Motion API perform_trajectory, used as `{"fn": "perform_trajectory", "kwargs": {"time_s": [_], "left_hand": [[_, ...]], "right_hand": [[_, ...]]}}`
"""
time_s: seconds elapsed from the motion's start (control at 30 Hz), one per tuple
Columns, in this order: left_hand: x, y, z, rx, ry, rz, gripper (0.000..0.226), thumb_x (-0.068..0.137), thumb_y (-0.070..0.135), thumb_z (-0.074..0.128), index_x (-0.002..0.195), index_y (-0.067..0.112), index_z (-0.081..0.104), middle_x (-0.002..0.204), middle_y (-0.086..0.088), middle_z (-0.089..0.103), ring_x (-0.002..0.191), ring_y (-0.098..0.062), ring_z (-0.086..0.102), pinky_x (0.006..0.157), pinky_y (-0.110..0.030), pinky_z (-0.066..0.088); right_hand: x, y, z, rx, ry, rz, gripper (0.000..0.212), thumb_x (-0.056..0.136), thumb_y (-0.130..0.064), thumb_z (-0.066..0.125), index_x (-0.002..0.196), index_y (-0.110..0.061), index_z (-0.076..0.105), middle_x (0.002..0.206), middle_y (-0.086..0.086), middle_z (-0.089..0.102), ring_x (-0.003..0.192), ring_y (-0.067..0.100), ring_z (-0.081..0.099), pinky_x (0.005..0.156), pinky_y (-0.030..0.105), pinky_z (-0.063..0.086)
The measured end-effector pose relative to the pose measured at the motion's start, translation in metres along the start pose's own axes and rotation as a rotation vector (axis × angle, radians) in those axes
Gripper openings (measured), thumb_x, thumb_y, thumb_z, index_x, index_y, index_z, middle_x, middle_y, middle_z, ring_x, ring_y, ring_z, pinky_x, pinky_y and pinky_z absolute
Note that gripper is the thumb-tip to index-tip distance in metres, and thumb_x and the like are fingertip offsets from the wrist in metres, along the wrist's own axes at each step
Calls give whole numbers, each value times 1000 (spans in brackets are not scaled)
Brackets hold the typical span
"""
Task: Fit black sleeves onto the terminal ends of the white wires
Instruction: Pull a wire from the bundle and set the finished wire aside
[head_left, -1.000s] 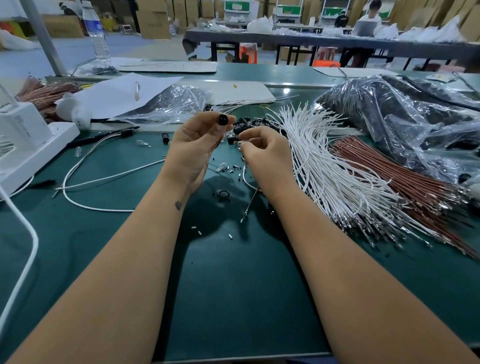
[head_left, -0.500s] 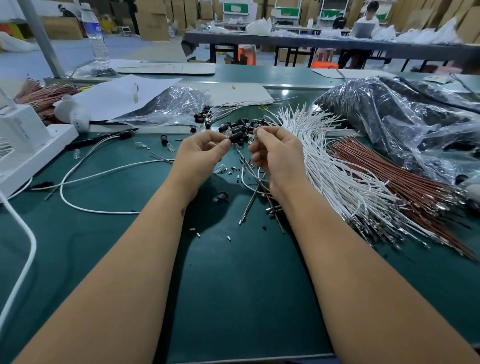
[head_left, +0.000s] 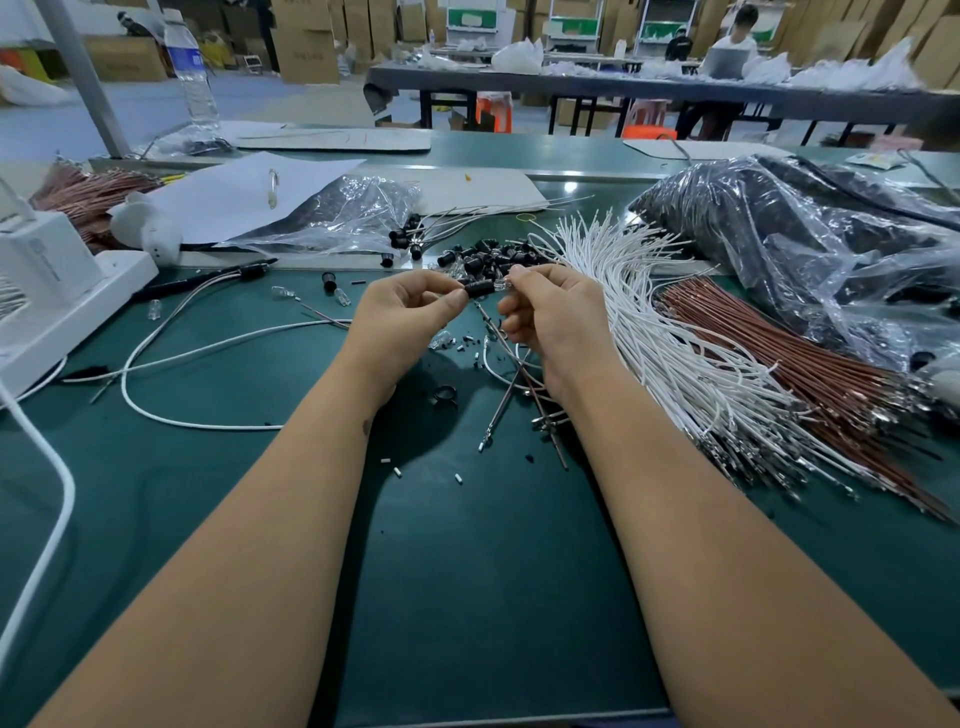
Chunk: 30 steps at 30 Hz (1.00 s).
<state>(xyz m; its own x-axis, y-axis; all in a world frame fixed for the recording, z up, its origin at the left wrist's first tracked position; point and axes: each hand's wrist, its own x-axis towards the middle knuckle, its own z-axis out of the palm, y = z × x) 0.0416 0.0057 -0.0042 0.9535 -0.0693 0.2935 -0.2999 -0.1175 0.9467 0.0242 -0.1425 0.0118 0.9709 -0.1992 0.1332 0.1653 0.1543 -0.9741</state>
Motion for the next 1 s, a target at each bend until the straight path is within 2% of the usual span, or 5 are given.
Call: {"fn": "perform_trajectory", "kwargs": {"time_s": [0.27,0.43,0.73,0.9,1.0], "left_hand": [[-3,4,2,21,-12,-3,11,89,7,64,81,14,67,58,6,66,51,-3,55,56,-13,47],[-5,5,4,-9,5,25,13,87,0,65,81,11,67,60,7,69,55,-5,61,61,-17,53],[-5,5,2,99,60,24,14,89,10,65,78,18,68,60,7,66,45,3,50,51,-8,38],[-8,7,2,86,39,53,12,86,6,68,80,15,67,61,5,68,60,-6,62,70,-20,51],[-10,9,3,88,46,61,12,86,5,68,79,15,67,65,0,68,61,-8,62,71,-23,51]], "right_hand": [[2,4,-1,-75,-10,-4,24,90,-9,62,66,-12,60,50,-5,57,41,5,47,43,18,39],[4,6,-2,-115,-57,54,26,94,-17,61,69,-10,59,51,-3,58,41,7,48,44,19,41],[6,8,-5,-181,-106,-31,18,92,-12,64,74,-13,63,51,-8,58,44,4,47,47,18,41],[5,10,-4,-153,-85,16,23,93,-11,62,70,-10,59,46,-8,56,40,5,44,42,19,39],[3,11,-2,-172,-70,11,24,93,-13,63,70,-9,58,46,-7,57,40,4,47,42,19,42]]}}
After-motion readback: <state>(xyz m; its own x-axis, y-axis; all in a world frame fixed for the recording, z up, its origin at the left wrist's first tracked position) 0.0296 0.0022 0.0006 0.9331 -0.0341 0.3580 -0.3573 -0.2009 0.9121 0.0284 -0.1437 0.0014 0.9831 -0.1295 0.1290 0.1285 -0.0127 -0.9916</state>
